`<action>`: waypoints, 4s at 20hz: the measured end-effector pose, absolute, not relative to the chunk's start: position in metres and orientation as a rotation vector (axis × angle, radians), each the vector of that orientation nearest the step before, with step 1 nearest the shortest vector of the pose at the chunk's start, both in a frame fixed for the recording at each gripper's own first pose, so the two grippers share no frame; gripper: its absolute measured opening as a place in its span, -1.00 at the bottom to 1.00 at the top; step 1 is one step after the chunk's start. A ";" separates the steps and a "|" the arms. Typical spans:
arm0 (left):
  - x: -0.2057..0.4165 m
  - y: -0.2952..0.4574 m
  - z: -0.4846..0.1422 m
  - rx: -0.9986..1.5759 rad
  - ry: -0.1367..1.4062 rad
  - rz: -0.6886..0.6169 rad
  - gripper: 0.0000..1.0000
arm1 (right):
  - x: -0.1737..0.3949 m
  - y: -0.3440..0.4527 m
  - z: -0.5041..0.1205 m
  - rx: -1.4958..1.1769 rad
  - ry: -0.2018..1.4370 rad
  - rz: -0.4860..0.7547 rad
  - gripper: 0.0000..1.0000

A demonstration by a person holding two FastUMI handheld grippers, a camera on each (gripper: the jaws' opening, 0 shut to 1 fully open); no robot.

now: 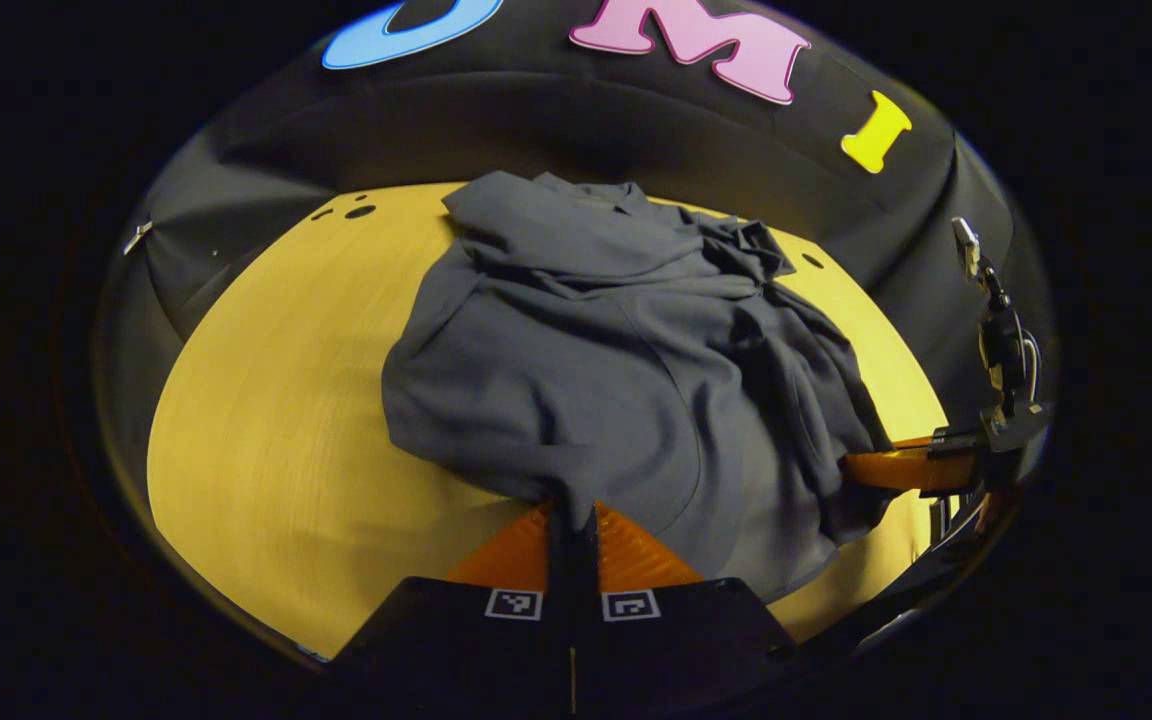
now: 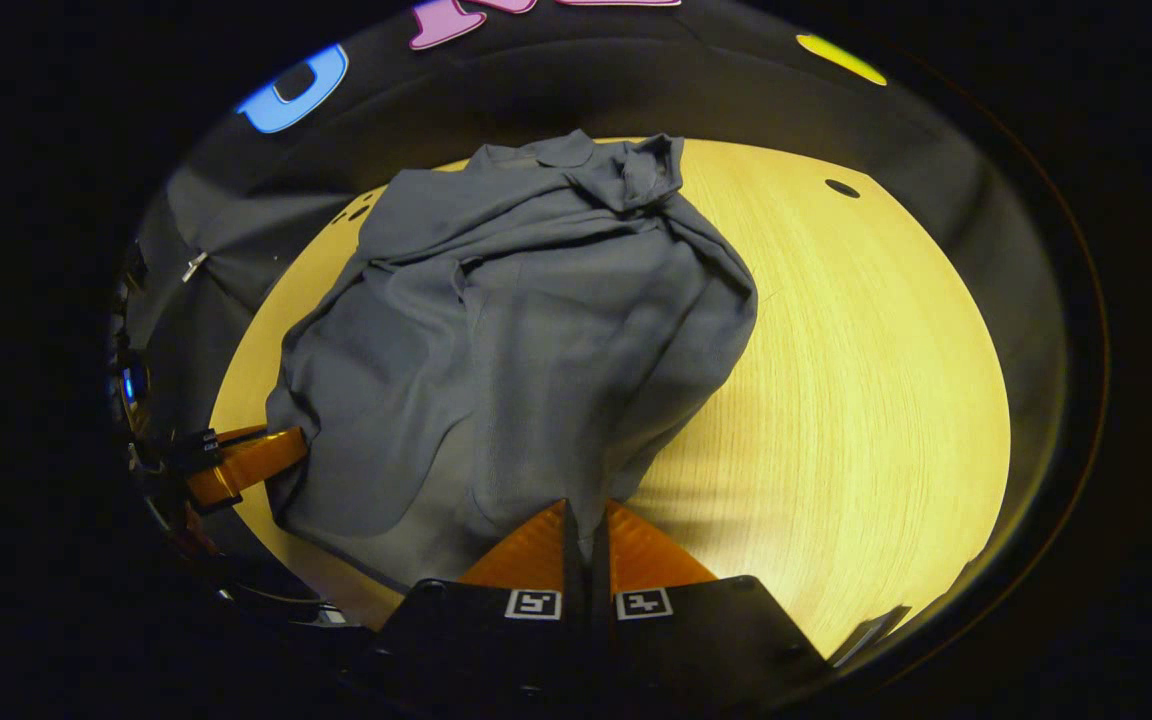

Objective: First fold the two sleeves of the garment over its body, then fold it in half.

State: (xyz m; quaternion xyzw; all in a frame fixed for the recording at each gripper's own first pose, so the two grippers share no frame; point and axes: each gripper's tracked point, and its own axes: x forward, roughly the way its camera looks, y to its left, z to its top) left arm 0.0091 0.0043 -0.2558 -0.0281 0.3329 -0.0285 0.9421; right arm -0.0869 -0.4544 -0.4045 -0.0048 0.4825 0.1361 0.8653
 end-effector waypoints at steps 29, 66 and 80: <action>0.178 0.021 -0.073 -0.101 0.341 -0.105 -0.86 | 0.122 -0.411 -0.256 0.043 0.579 0.339 -0.89; 0.308 0.068 -0.035 -0.026 0.225 -0.012 0.80 | 0.253 -0.420 -0.259 -0.033 0.453 0.207 0.98; 0.074 0.014 0.027 0.109 0.045 -0.106 0.92 | 0.055 -0.422 -0.185 -0.038 0.374 0.164 1.00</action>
